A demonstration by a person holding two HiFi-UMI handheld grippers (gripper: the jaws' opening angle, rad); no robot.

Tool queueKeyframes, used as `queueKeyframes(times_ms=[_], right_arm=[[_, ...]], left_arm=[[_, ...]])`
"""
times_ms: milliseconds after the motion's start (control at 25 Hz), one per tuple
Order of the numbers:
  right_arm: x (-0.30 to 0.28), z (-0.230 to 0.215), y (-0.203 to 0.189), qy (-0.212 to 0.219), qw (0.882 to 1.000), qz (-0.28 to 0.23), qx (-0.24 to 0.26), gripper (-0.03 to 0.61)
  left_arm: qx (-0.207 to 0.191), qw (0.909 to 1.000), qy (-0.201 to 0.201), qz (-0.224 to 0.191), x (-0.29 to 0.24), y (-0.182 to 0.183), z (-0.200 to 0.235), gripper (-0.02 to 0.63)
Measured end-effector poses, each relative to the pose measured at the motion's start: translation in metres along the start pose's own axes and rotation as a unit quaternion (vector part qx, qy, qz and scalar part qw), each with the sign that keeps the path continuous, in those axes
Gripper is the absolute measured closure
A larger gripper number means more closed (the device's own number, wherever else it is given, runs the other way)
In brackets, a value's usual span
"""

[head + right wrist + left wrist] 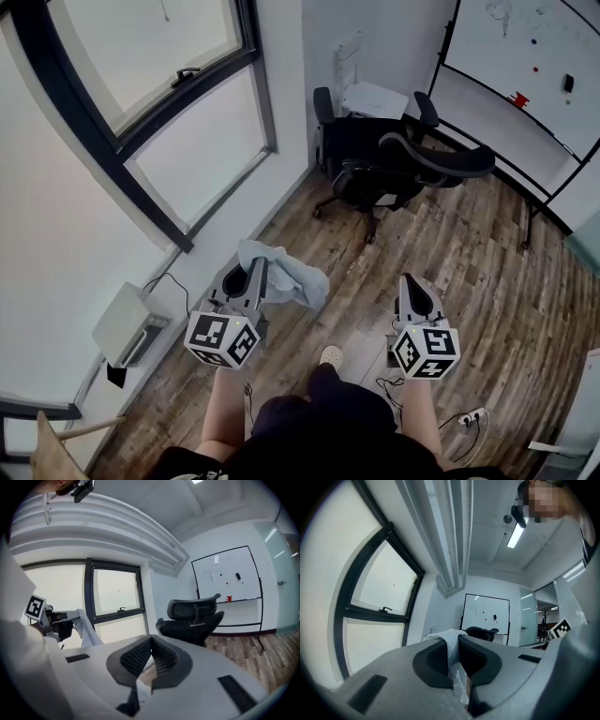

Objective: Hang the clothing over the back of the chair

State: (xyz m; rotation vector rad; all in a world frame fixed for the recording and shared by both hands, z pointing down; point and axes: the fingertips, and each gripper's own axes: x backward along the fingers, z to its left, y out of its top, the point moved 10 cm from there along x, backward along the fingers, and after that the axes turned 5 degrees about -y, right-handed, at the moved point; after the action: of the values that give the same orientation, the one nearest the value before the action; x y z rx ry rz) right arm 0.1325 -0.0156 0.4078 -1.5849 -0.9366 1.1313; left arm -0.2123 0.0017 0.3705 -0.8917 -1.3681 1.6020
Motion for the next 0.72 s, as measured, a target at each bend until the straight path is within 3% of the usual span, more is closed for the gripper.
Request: queueKeyframes(times_ms=[360, 720], right_arm=[[-0.051, -0.019, 0.003, 0.020, 1.000, -0.001, -0.001, 0.578], [-0.081, -0.008, 0.011, 0.043, 0.999, -0.002, 0.000, 0.578]], left_arm=[[-0.013, 0.9996, 0.024, -0.008, -0.033, -0.002, 0.013, 0.592], [-0.044, 0.9972, 0.053, -0.030, -0.035, 0.021, 0.032, 0.592]])
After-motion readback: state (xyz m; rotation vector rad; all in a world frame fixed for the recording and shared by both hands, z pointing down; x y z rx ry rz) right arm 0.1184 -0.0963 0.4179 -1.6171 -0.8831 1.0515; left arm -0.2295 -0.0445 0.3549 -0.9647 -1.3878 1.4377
